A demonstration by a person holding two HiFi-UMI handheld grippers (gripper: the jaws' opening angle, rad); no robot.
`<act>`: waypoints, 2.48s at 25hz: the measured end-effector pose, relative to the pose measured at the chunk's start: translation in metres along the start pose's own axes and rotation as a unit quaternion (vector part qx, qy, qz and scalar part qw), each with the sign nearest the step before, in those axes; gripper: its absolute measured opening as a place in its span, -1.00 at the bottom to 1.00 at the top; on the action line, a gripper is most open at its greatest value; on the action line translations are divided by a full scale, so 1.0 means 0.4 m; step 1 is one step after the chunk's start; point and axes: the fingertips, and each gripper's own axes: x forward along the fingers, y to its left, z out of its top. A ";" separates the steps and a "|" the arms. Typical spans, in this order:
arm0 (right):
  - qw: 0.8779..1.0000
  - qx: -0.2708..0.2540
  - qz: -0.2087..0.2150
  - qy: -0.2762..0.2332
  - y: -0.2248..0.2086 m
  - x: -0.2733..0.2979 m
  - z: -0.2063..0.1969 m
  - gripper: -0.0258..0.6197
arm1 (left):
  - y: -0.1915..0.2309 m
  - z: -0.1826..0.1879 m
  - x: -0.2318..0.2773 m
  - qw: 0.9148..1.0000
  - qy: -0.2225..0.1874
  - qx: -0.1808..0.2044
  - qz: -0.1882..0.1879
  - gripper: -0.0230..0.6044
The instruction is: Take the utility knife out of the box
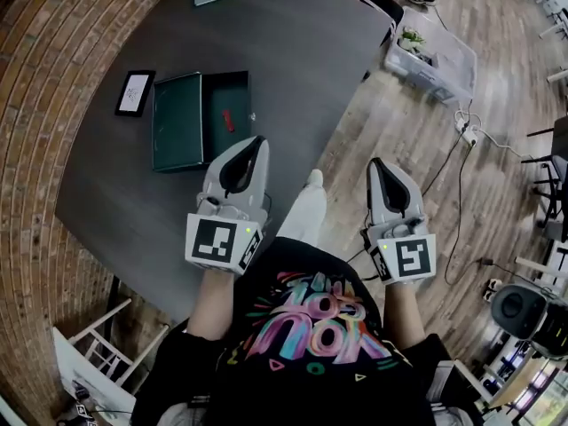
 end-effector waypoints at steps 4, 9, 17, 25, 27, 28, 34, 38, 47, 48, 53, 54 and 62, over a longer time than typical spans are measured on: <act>1.000 -0.009 0.019 0.008 -0.030 0.098 0.012 -0.92 | 0.066 -0.007 0.045 1.000 0.005 -0.009 0.028 -0.93; 0.999 -0.018 0.042 0.025 -0.097 0.204 0.027 -0.92 | 0.119 0.004 0.153 0.998 -0.001 -0.028 0.051 -0.93; 0.995 -0.023 0.090 0.037 -0.150 0.396 0.043 -0.92 | 0.218 0.002 0.253 0.993 -0.001 -0.051 0.109 -0.93; 0.989 -0.046 0.137 0.031 -0.138 0.537 0.089 -0.92 | 0.327 0.011 0.249 0.983 -0.011 -0.066 0.170 -0.93; 0.988 -0.051 0.145 0.032 -0.139 0.553 0.097 -0.92 | 0.340 0.020 0.248 0.982 -0.018 -0.067 0.178 -0.93; 0.987 -0.053 0.150 0.033 -0.139 0.561 0.099 -0.92 | 0.346 0.023 0.247 0.980 -0.021 -0.068 0.184 -0.93; 0.979 -0.065 0.191 0.034 -0.122 0.622 0.116 -0.92 | 0.385 0.036 0.224 0.970 -0.026 -0.067 0.231 -0.93; 0.964 -0.074 0.253 0.034 -0.071 0.687 0.119 -0.92 | 0.426 0.031 0.180 0.953 -0.027 -0.069 0.293 -0.93; 0.900 -0.082 0.428 0.030 0.142 0.832 0.131 -0.92 | 0.499 0.013 -0.005 0.881 -0.009 -0.080 0.467 -0.93; 0.890 -0.081 0.449 0.027 0.170 0.844 0.132 -0.92 | 0.497 0.011 -0.025 0.870 -0.005 -0.080 0.486 -0.93; 0.846 -0.082 0.527 0.021 0.269 0.878 0.136 -0.92 | 0.483 0.000 -0.085 0.831 0.010 -0.084 0.550 -0.93; 0.838 -0.082 0.539 0.020 0.285 0.881 0.138 -0.92 | 0.480 -0.001 -0.092 0.825 0.012 -0.087 0.559 -0.93; 0.778 -0.082 0.623 0.019 0.379 0.868 0.147 -0.92 | 0.438 -0.036 -0.101 0.789 0.023 -0.124 0.601 -0.93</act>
